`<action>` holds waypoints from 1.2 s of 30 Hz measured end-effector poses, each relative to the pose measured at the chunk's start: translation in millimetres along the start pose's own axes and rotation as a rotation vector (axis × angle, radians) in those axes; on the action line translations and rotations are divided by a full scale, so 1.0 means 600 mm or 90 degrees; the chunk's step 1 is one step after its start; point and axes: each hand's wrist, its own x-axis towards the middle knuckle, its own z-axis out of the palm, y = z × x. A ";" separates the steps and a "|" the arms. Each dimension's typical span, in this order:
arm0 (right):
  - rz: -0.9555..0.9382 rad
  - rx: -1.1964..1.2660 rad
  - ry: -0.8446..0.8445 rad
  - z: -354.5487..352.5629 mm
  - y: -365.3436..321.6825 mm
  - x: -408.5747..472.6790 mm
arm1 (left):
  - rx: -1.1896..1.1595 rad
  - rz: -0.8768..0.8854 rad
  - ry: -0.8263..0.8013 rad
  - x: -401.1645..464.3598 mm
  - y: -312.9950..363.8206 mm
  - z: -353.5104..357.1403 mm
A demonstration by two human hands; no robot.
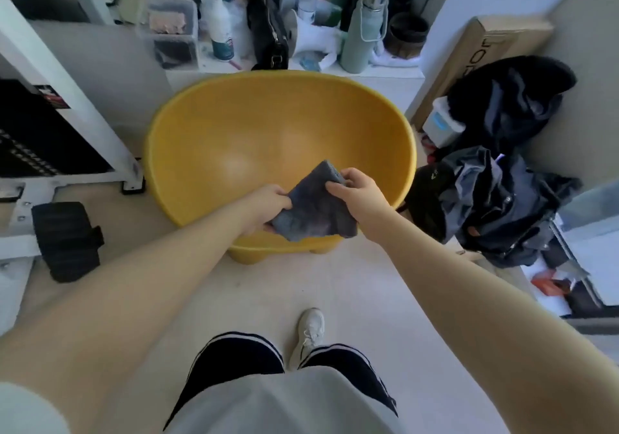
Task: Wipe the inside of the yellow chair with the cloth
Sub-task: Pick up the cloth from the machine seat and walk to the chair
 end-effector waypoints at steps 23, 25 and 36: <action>-0.391 -0.284 -0.180 0.494 -0.099 0.392 | -0.332 -0.020 0.245 0.308 -0.068 -0.437; -0.436 -0.309 -0.118 0.521 -0.091 0.432 | -0.278 0.012 0.211 0.340 -0.086 -0.457; -0.229 -0.122 -0.045 0.654 0.049 0.641 | 0.443 0.165 0.501 0.454 -0.318 -0.485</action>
